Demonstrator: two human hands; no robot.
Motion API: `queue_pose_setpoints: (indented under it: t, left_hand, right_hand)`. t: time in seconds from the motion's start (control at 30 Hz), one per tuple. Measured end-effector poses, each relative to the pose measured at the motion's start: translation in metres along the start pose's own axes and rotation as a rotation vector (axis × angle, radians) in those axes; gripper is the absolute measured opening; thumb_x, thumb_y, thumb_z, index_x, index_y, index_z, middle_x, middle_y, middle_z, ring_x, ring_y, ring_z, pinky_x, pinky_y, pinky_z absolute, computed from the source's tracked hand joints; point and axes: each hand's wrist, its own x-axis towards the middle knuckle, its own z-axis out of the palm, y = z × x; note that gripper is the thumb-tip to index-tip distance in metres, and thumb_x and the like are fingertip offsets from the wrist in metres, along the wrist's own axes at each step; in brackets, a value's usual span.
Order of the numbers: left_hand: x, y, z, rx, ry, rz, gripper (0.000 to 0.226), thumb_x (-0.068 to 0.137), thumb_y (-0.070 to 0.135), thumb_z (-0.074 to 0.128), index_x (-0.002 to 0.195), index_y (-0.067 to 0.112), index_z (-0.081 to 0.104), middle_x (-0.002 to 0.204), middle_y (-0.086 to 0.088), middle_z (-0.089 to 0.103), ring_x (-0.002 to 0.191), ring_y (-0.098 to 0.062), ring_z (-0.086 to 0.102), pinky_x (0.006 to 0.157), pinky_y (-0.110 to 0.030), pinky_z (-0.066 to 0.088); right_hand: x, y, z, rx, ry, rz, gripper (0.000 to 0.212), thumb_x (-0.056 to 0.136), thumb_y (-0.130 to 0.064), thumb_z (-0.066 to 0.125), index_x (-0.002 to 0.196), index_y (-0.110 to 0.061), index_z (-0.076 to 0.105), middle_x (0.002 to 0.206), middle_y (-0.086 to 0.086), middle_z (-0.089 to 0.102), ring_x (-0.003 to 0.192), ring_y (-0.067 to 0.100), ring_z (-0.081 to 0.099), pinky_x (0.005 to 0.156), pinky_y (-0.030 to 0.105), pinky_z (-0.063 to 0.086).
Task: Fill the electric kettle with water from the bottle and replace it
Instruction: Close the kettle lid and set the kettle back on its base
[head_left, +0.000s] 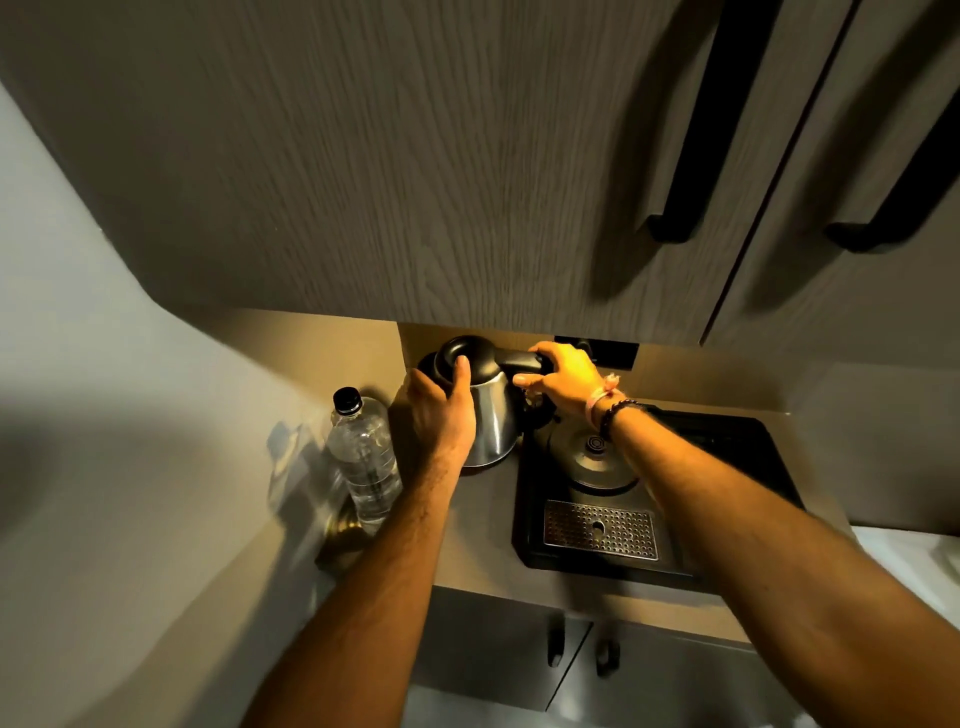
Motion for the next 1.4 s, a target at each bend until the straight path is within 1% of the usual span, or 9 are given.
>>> queue_pose_setpoints:
  t: [0.13, 0.37, 0.5, 0.7, 0.8, 1.07, 1.23, 1.3, 1.4]
  left_hand:
    - [-0.017, 0.028, 0.03, -0.098, -0.134, -0.051, 0.084, 0.095, 0.06, 0.047, 0.157, 0.011, 0.019, 0.161, -0.017, 0.027, 0.145, -0.036, 0.031, 0.117, -0.042, 0.025]
    - [-0.051, 0.047, 0.079, -0.152, -0.331, -0.029, 0.092, 0.091, 0.058, 0.056, 0.158, 0.011, 0.014, 0.163, -0.012, 0.024, 0.15, -0.029, 0.024, 0.121, -0.041, 0.022]
    - [-0.064, 0.05, 0.093, -0.138, -0.404, -0.029, 0.097, 0.088, 0.062, 0.058, 0.159, 0.014, 0.012, 0.163, -0.011, 0.026, 0.149, -0.03, 0.024, 0.121, -0.046, 0.023]
    - [-0.076, 0.053, 0.105, -0.106, -0.443, 0.007, 0.081, 0.087, 0.06, 0.06, 0.15, 0.013, 0.037, 0.151, -0.011, 0.04, 0.139, -0.029, 0.039, 0.115, -0.051, 0.034]
    - [-0.076, 0.05, 0.107, -0.12, -0.459, -0.001, 0.076, 0.087, 0.059, 0.06, 0.146, 0.015, 0.042, 0.149, -0.009, 0.042, 0.137, -0.027, 0.041, 0.114, -0.05, 0.036]
    - [-0.074, 0.048, 0.111, -0.122, -0.477, -0.006, 0.079, 0.09, 0.053, 0.06, 0.152, 0.013, 0.033, 0.155, -0.01, 0.036, 0.142, -0.028, 0.035, 0.116, -0.051, 0.033]
    - [-0.077, 0.047, 0.11, -0.128, -0.495, -0.005, 0.077, 0.092, 0.051, 0.059, 0.153, 0.013, 0.031, 0.157, -0.01, 0.033, 0.144, -0.028, 0.034, 0.117, -0.052, 0.033]
    - [-0.078, 0.046, 0.107, -0.101, -0.501, 0.008, 0.083, 0.093, 0.052, 0.057, 0.157, 0.014, 0.02, 0.164, -0.009, 0.023, 0.149, -0.029, 0.024, 0.121, -0.051, 0.024]
    - [-0.082, 0.044, 0.098, -0.042, -0.494, 0.06, 0.087, 0.096, 0.052, 0.052, 0.16, 0.016, 0.004, 0.169, -0.004, 0.005, 0.154, -0.026, 0.009, 0.122, -0.045, 0.011]
  right_hand:
    - [-0.014, 0.018, -0.043, -0.04, 0.039, 0.038, 0.027, 0.077, -0.031, 0.076, 0.099, -0.019, 0.069, 0.094, 0.004, 0.071, 0.09, 0.021, 0.064, 0.085, 0.041, 0.051]
    - [-0.051, 0.063, -0.092, -0.047, 0.095, 0.118, 0.031, 0.078, -0.024, 0.076, 0.106, -0.011, 0.069, 0.096, 0.005, 0.068, 0.09, 0.02, 0.062, 0.083, 0.034, 0.048]
    - [-0.064, 0.083, -0.107, -0.032, 0.096, 0.151, 0.029, 0.08, -0.021, 0.075, 0.106, -0.01, 0.068, 0.098, 0.007, 0.069, 0.092, 0.021, 0.062, 0.086, 0.036, 0.049]
    - [-0.071, 0.101, -0.121, 0.006, 0.093, 0.185, 0.031, 0.081, -0.018, 0.074, 0.11, -0.008, 0.067, 0.1, 0.008, 0.067, 0.095, 0.022, 0.061, 0.092, 0.04, 0.048]
    - [-0.07, 0.107, -0.118, 0.037, 0.09, 0.201, 0.032, 0.083, -0.018, 0.072, 0.112, -0.009, 0.066, 0.105, 0.01, 0.067, 0.1, 0.024, 0.06, 0.096, 0.042, 0.046]
    - [-0.064, 0.113, -0.118, 0.061, 0.074, 0.193, 0.038, 0.085, -0.017, 0.07, 0.122, -0.011, 0.063, 0.116, 0.011, 0.067, 0.112, 0.028, 0.059, 0.103, 0.047, 0.044]
    - [-0.072, 0.116, -0.106, -0.013, 0.199, 0.219, 0.064, 0.085, -0.025, 0.07, 0.142, -0.013, 0.045, 0.14, 0.016, 0.053, 0.13, 0.031, 0.049, 0.106, 0.039, 0.038]
    - [-0.083, 0.117, -0.1, -0.034, 0.29, 0.211, 0.071, 0.084, -0.031, 0.071, 0.146, -0.015, 0.038, 0.143, 0.015, 0.048, 0.131, 0.03, 0.046, 0.103, 0.034, 0.038]
    - [-0.104, 0.124, -0.092, -0.217, 0.364, 0.146, 0.072, 0.084, -0.039, 0.068, 0.146, -0.017, 0.036, 0.144, 0.01, 0.046, 0.131, 0.029, 0.044, 0.103, 0.038, 0.04]
